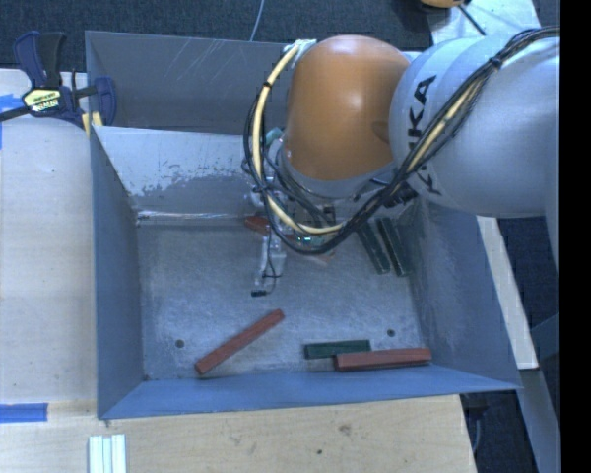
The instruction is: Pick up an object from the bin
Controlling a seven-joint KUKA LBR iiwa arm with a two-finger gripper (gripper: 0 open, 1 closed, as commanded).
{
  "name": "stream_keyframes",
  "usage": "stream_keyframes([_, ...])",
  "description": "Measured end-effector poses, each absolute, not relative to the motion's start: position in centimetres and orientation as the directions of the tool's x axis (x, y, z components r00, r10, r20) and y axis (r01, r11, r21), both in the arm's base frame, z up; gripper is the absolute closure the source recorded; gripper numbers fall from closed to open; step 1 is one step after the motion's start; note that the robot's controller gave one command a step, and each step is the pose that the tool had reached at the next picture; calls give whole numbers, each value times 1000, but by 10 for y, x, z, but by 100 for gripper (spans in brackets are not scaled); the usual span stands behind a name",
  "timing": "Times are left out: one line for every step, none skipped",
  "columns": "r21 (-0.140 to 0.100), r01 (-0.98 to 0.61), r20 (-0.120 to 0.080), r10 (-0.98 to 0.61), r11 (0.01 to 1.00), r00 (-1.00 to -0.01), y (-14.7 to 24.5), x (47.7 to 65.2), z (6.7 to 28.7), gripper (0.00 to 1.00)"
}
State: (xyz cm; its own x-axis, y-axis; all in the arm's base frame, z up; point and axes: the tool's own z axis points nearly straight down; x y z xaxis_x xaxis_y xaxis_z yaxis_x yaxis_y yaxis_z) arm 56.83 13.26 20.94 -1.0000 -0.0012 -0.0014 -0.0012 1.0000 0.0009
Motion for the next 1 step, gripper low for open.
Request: stream_keyframes([1,0,-3,0,1000,-1000,132,569,210,0])
